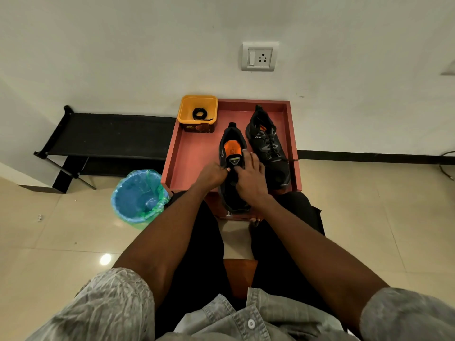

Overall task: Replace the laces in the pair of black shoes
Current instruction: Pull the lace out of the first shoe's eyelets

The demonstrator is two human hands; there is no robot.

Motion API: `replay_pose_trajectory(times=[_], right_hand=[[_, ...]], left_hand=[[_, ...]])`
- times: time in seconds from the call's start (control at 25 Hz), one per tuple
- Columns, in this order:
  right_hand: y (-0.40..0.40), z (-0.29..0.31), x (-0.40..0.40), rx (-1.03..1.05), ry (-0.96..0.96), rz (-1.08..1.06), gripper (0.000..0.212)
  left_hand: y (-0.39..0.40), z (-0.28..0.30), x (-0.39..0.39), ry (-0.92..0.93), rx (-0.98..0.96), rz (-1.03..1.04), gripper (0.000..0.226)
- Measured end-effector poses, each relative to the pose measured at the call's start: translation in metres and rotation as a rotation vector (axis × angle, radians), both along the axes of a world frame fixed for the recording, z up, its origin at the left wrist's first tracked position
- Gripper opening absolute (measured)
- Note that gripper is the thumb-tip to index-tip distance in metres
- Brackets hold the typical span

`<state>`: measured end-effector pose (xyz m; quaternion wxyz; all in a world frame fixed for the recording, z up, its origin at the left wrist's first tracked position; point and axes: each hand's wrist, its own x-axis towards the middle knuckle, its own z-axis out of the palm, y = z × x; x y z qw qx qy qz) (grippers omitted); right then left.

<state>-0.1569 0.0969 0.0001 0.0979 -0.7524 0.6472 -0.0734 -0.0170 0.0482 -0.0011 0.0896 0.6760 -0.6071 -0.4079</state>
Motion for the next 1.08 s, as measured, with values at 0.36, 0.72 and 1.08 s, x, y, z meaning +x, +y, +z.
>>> replay_pose_trajectory(times=[0.36, 0.72, 1.08], right_hand=[[-0.012, 0.003, -0.045, -0.188, -0.385, -0.649, 0.022], [-0.005, -0.006, -0.004, 0.01, -0.03, 0.016, 0.032], [-0.013, 0.004, -0.045, -0.208, -0.446, -0.741, 0.032]], left_hand=[[-0.004, -0.008, 0.004, 0.04, 0.032, 0.017, 0.041], [-0.002, -0.008, 0.003, -0.001, 0.022, 0.008, 0.045], [-0.002, -0.007, 0.005, 0.013, 0.025, 0.021, 0.047]])
